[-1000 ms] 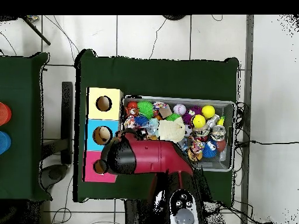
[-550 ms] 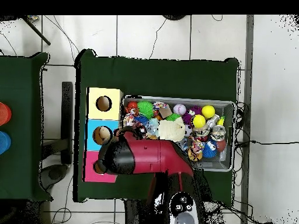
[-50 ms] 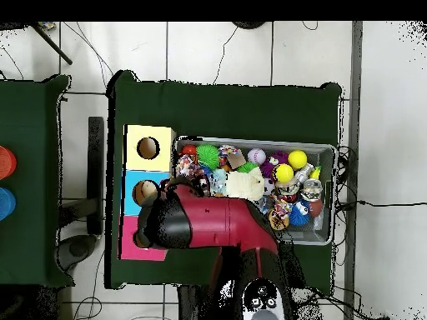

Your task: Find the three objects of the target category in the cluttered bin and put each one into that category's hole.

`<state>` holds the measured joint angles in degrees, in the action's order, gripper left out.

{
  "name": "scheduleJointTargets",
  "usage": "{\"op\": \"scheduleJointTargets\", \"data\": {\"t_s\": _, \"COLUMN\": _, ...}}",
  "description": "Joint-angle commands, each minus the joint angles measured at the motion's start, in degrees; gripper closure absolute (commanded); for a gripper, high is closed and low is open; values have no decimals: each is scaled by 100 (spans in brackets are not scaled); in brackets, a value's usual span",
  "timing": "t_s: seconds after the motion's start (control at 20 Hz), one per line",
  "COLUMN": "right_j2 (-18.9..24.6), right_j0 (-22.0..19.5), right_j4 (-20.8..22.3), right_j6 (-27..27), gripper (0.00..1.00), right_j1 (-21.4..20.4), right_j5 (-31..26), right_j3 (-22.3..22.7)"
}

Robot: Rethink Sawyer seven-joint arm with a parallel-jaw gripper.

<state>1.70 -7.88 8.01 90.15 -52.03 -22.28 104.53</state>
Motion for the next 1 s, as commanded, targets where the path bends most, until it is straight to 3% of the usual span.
{"op": "scheduleJointTargets", "data": {"t_s": 0.05, "right_j2": 463, "right_j0": -181, "right_j4": -155, "right_j6": 430, "gripper": 100, "right_j1": -34, "right_j5": -438, "right_j3": -249}}
{"op": "scheduleJointTargets", "data": {"t_s": 1.0, "right_j2": 542, "right_j0": -112, "right_j4": -135, "right_j6": 452, "gripper": 100, "right_j1": 67, "right_j5": -417, "right_j3": -374}}
